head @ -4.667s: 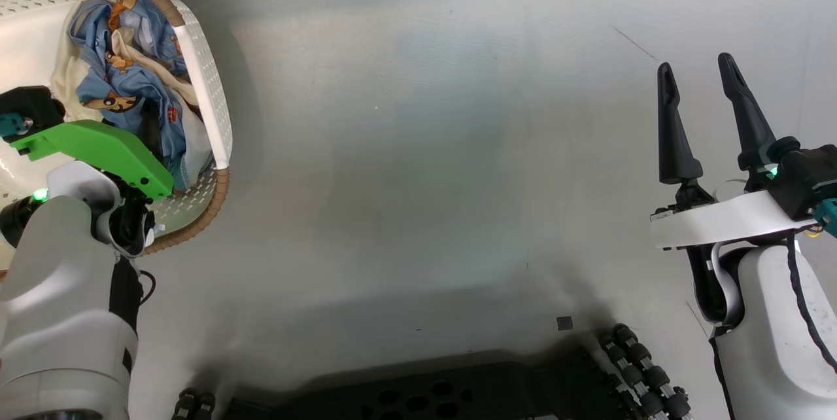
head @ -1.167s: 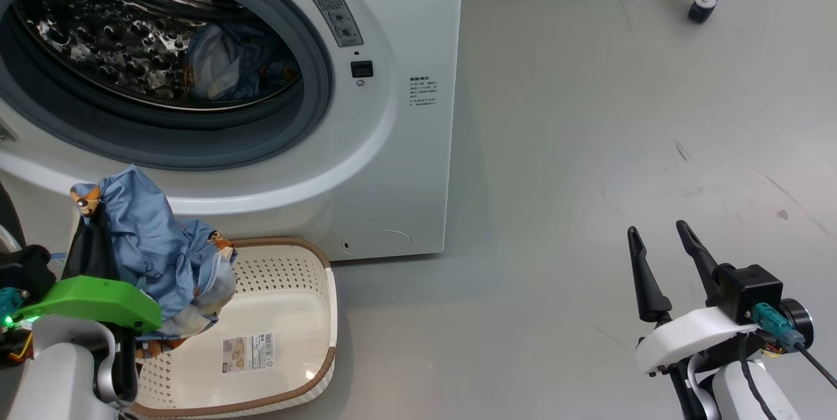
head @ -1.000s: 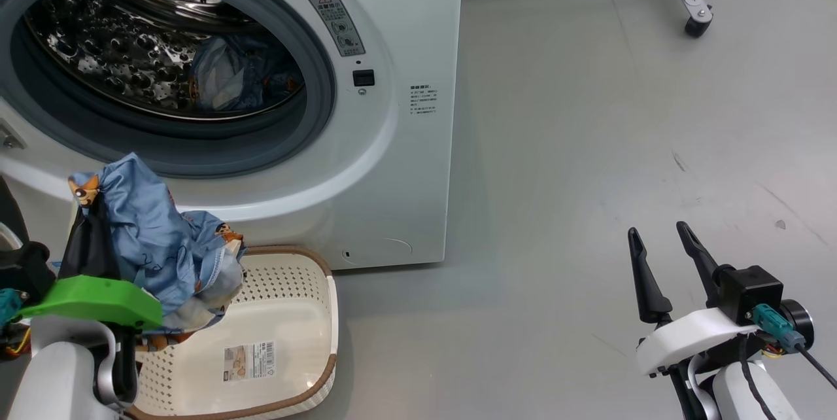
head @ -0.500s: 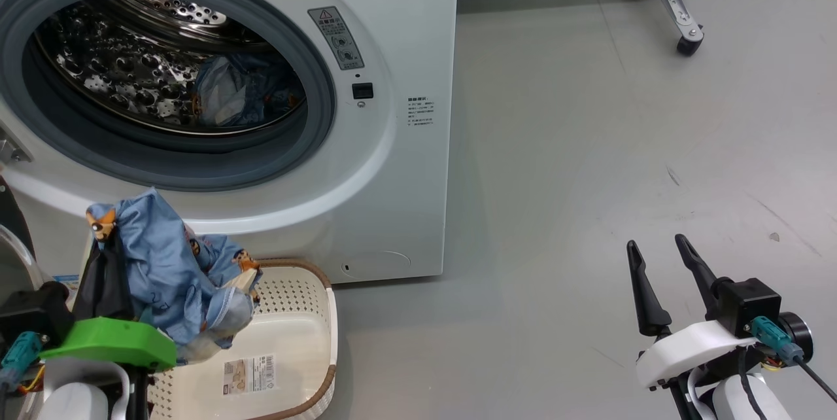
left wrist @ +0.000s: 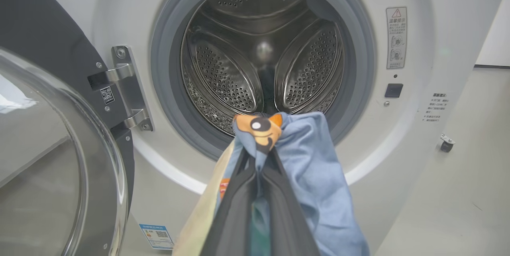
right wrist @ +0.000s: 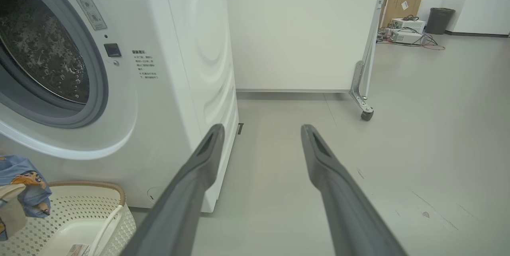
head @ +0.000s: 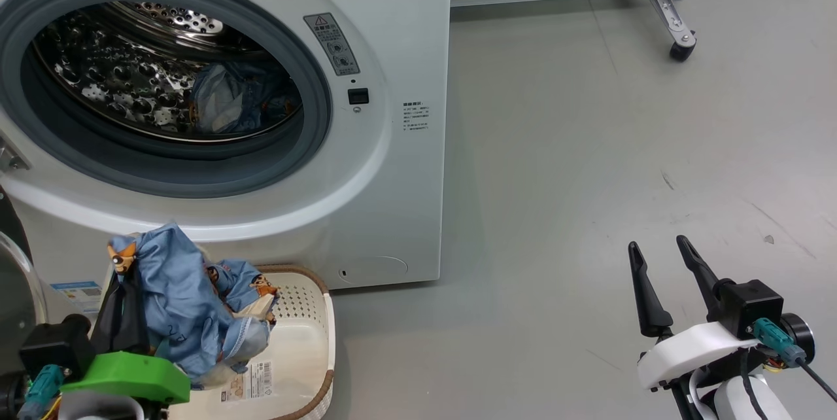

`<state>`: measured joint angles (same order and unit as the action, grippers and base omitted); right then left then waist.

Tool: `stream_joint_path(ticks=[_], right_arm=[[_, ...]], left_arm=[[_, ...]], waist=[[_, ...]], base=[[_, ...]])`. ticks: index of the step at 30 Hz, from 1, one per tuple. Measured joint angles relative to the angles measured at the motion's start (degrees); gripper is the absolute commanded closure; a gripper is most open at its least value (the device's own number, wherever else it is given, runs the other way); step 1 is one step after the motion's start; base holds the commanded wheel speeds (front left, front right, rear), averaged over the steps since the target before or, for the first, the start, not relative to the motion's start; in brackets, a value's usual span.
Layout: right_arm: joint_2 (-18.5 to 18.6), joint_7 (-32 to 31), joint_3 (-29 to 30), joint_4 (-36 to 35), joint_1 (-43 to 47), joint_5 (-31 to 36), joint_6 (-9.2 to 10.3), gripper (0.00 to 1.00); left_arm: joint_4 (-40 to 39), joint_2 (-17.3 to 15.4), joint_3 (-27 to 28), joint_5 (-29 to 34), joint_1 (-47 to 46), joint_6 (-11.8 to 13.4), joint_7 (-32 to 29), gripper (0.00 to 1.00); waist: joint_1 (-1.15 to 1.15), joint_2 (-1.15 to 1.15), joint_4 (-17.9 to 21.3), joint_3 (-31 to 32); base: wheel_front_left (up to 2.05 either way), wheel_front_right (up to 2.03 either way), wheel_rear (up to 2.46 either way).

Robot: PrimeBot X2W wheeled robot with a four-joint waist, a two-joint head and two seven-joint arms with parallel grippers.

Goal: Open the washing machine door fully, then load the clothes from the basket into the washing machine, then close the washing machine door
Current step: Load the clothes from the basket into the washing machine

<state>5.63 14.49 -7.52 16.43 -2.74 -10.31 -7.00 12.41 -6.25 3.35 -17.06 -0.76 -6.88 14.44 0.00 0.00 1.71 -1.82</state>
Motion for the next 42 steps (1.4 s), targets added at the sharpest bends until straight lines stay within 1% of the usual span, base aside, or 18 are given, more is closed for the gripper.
stream_joint_path(ticks=[11,15,23,34,42], right_arm=[[0.29,0.00,0.18,-1.08,0.97,-0.21,0.00,0.00],[0.59,0.00,0.12,-1.81,0.96,-0.18,0.00,0.00],[0.83,0.00,0.23,-3.03,0.84,-0.18,0.00,0.00],[0.82,0.00,-0.45,-4.42,-2.50,-0.15,0.00,0.00],[0.60,0.00,-0.96,-4.33,-4.31,-0.15,0.00,0.00]], left_arm=[[-1.37,0.64,-0.15,0.99,1.38,0.03,0.00,1.00],[-2.09,1.31,-0.49,1.01,1.38,0.03,0.00,1.00],[-3.67,1.63,-0.75,1.19,0.70,0.03,0.00,1.00],[-3.88,1.45,1.55,1.14,-7.45,0.18,0.00,1.00],[-1.20,-1.10,2.97,1.45,-15.08,0.87,0.01,1.00]], waist=[[0.00,0.00,-0.09,-0.95],[0.00,0.00,-0.29,-2.12],[0.00,0.00,-0.75,-5.61],[0.00,0.00,-0.47,-12.02],[0.01,0.00,1.50,-15.36]], base=[[0.00,0.00,0.00],[0.00,0.00,0.00],[0.00,0.00,0.00],[0.00,0.00,0.00],[0.00,0.00,0.00]])
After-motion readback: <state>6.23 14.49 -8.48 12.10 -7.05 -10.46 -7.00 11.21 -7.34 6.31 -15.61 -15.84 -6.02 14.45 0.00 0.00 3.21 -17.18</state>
